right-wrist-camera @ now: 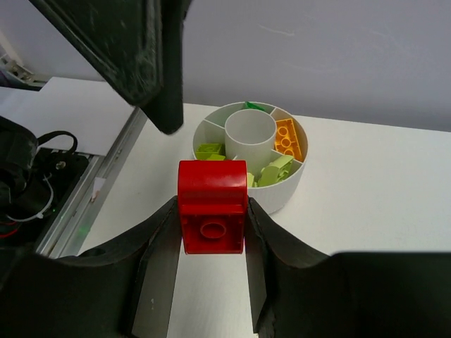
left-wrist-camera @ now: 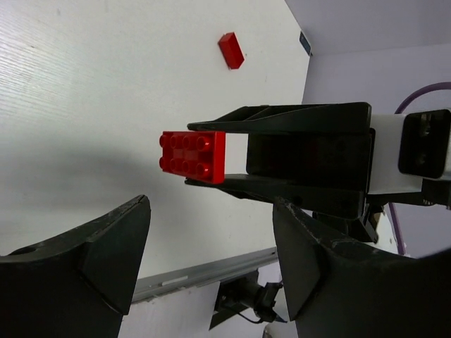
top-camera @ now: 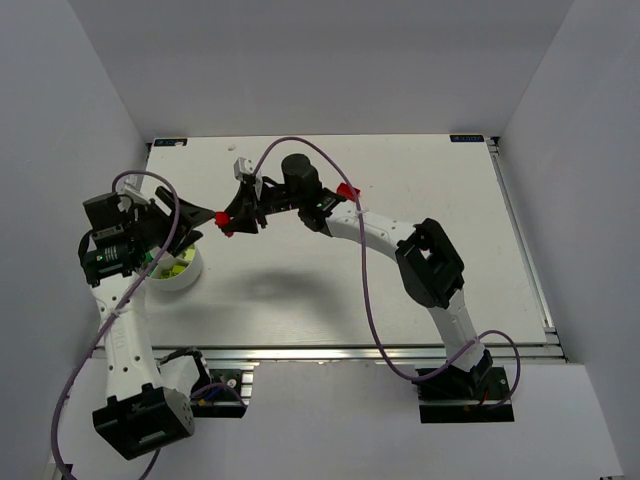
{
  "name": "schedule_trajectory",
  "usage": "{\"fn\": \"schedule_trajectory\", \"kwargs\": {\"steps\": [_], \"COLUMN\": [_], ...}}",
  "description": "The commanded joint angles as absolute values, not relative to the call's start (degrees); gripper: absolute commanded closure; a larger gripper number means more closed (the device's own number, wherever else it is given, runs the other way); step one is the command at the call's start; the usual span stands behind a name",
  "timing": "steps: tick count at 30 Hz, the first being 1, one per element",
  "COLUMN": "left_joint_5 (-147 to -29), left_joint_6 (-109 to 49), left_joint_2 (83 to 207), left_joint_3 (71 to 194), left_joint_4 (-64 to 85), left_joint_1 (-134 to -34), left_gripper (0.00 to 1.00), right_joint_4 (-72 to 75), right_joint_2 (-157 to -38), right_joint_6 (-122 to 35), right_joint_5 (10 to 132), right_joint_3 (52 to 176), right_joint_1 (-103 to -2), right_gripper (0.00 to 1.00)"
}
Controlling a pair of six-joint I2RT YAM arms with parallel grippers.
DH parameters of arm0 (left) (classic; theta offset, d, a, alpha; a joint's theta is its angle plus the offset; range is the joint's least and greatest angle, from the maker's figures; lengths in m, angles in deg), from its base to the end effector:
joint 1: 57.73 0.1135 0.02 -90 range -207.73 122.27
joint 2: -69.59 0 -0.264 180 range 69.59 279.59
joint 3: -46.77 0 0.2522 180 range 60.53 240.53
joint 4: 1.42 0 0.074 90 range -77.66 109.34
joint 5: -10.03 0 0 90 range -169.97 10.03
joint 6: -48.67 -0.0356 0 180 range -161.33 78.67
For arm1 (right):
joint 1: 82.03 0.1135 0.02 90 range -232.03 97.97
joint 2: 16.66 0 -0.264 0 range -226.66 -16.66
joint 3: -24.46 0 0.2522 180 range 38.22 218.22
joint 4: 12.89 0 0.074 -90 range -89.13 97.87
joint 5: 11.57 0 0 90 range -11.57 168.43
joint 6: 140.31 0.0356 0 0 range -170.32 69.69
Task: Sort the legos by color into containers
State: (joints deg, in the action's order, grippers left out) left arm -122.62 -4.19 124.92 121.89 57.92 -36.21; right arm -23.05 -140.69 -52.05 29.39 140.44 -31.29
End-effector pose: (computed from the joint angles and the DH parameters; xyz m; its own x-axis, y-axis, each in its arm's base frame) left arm 0.1804 0.0452 0.3522 -0.6027 -0.7150 -0.3542 -0.1853 0.5572 -0.8094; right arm 0.3049 0.4156 0.3006 0.0532 0.0336 -0.9980 -0.9840 -0.1685 -0.0581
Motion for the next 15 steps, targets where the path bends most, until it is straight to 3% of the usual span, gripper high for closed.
{"fn": "schedule_trajectory", "kwargs": {"steps": [1, 10, 13, 15], "left_joint_5": [-120.4, -113.81, -113.72, -113.81], "left_joint_6": [-2.84, -0.99, -1.34, -1.61], "left_joint_2": [125.31, 126.1, 126.54, 126.63], "left_joint_3": [120.74, 119.94, 119.86, 119.77], "left_joint_4": [54.71, 54.35, 54.7, 54.97], "left_joint_1": [-40.04, -45.42, -45.51, -45.51], "left_gripper": [0.2, 0.28, 0.36, 0.47], "right_joint_4": [-24.01, -23.83, -24.0, -23.92], "right_joint_2": [-137.6, -136.81, -136.37, -136.28], "right_joint_6": [-52.95, -52.43, -51.99, -51.9], "right_joint_5": [25.96, 23.5, 22.71, 22.36], "right_joint_3": [140.18, 140.62, 140.71, 140.71], "right_joint_1": [-30.79, -29.65, -29.65, -29.65], "right_gripper": [1.0, 1.0, 1.0, 1.0]}}
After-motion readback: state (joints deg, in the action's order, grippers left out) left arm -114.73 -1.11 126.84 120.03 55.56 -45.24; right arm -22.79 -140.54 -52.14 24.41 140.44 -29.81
